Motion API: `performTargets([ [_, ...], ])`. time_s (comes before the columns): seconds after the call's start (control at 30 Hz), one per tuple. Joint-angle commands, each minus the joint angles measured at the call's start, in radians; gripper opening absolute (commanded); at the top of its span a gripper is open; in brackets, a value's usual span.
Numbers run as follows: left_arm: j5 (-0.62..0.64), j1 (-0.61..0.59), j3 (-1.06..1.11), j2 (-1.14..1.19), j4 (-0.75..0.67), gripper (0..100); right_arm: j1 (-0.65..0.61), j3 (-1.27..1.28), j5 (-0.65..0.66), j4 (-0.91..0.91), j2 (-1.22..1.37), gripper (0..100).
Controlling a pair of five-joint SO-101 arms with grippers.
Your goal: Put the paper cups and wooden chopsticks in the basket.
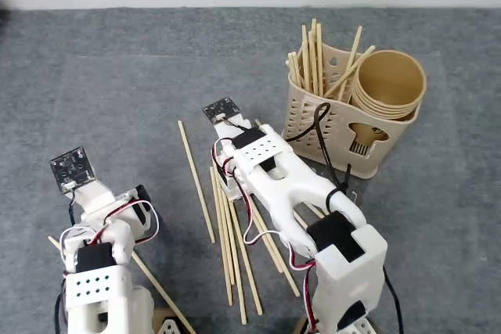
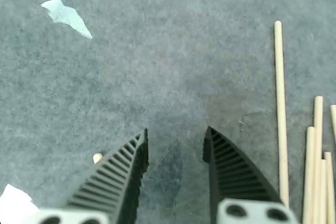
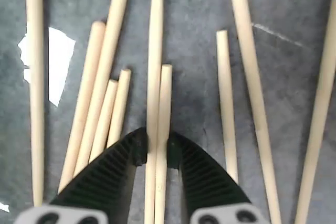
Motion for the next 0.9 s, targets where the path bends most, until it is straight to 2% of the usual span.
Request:
performTargets([
  [0.0, -0.008, -0.006, -0.004, -0.021, -0.018, 17, -0.001, -0.021, 0.029, -0.004, -0.005, 0.9],
  [0.23, -0.008, -0.006, -0.004, -0.021, -0.018, 17, 0.004, -0.123, 0.035, 0.199, -0.211, 0.8],
  [0.57, -0.008, -0.006, -0.002, -0.021, -0.018, 17, 0.022, -0.578, 0.1, 0.565, -0.39, 0.8],
  [0.7, -0.008, -0.006, -0.002, -0.021, -0.018, 17, 0.084, -0.827, 0.143, 0.625, -0.398, 0.8],
  [0.87, -0.008, -0.006, -0.002, -0.021, -0.018, 17, 0.165, -1.046, 0.143, 0.618, -0.398, 0.8],
])
